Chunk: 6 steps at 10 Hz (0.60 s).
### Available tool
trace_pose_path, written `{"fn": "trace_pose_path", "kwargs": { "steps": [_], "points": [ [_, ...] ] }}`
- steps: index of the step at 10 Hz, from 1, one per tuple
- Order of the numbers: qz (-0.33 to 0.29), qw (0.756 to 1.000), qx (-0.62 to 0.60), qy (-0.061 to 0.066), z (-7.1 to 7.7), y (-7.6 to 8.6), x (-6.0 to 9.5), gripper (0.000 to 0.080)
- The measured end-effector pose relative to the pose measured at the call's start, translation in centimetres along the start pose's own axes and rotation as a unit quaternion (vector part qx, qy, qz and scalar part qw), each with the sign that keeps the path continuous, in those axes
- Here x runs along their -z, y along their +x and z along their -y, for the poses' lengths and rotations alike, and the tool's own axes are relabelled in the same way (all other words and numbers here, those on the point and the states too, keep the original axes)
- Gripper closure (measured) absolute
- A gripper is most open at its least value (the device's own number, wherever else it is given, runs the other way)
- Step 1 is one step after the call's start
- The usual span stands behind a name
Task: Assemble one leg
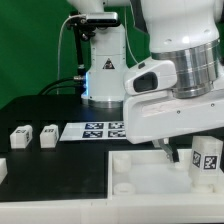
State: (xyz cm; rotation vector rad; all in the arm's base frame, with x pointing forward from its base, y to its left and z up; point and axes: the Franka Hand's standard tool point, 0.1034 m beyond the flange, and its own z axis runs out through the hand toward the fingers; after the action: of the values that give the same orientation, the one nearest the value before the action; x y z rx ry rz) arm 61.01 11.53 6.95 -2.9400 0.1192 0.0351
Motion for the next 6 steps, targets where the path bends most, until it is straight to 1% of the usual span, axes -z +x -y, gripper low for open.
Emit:
{"fn": "trace_pose_path", "kwargs": {
  "steps": [1,2,3,5,6],
  "points": [
    [0.000,0.999,-0.037,0.002,0.09,-0.02,-0.01,0.0425],
    [0.001,0.997,-0.081,0.003,0.12,-0.05,-0.03,0.0425],
    [0.001,0.991,-0.137,0.003,0.03,-0.05,-0.01,0.0509],
    [0.002,0.971,-0.237,0.008,0.33,-0.09,-0.06,0.0509],
    [0.004,0.954,-0.299,0.013,0.43,-0.03,-0.09,0.0509]
  ]
}}
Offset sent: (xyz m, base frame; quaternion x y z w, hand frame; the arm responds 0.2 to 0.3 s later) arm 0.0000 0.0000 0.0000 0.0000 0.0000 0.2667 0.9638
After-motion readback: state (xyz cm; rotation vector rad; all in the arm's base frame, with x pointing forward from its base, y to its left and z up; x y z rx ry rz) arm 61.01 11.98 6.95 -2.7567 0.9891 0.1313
